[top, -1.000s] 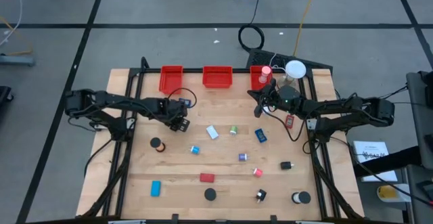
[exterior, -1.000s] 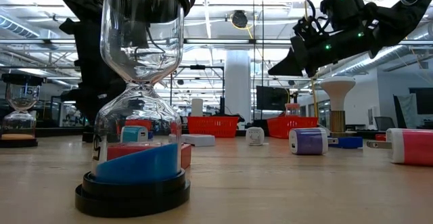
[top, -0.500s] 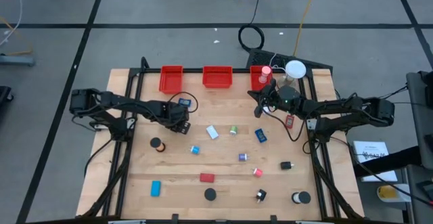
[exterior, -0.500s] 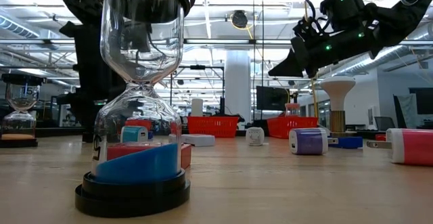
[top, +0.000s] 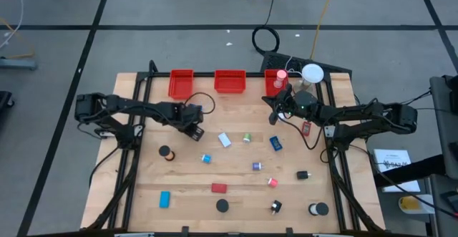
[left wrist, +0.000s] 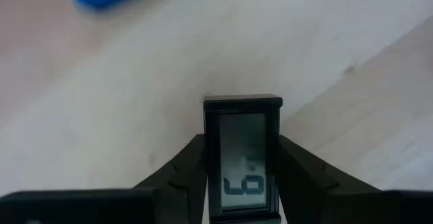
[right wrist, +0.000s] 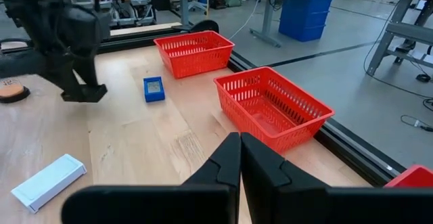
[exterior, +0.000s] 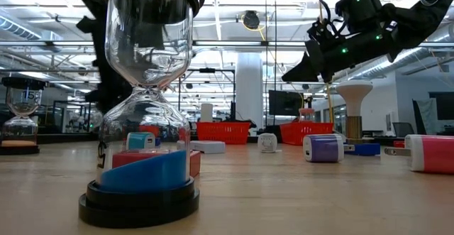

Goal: Pick & Place Office items
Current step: Put the black digital clock into the middle red bin

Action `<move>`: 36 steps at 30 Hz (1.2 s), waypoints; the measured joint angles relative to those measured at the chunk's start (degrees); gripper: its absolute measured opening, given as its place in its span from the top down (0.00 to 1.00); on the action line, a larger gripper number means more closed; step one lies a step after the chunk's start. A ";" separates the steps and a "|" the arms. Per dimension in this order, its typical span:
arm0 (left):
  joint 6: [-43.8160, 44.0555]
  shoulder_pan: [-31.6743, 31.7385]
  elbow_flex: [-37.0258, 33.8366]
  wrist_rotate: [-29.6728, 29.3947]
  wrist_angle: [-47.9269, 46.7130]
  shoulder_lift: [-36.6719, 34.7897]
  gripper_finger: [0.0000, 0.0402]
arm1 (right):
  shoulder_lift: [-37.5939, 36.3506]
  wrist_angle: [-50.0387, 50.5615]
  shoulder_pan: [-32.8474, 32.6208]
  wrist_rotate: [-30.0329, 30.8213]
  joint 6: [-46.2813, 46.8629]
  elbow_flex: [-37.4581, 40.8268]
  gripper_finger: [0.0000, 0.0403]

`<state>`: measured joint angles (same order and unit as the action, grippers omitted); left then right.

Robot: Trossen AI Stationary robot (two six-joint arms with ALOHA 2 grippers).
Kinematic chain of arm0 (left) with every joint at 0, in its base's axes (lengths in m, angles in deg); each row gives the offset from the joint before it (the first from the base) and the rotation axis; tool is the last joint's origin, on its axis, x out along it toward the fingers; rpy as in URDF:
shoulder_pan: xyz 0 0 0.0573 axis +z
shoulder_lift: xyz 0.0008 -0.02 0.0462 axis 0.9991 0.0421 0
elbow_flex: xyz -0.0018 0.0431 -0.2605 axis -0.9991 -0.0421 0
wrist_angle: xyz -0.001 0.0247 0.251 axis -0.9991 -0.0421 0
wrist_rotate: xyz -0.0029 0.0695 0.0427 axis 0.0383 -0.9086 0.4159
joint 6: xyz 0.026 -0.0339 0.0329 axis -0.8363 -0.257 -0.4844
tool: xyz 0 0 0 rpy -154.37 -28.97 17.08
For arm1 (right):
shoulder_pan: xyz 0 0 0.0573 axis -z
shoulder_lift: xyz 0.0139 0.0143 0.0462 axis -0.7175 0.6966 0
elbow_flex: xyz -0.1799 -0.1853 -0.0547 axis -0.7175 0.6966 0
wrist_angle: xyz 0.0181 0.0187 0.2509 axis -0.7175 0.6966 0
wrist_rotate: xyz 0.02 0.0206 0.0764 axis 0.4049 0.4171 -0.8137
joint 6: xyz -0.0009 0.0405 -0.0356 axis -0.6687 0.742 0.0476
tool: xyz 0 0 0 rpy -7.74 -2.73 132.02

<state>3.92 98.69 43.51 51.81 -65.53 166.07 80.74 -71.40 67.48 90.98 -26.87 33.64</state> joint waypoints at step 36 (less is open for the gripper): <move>-6.74 24.37 57.10 2.91 -6.46 37.81 0.66 | 0.00 1.00 -1.30 0.02 0.10 0.00 0.99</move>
<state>-2.82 123.06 100.60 54.73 -71.99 203.88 80.74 -70.40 66.19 91.00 -26.77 33.64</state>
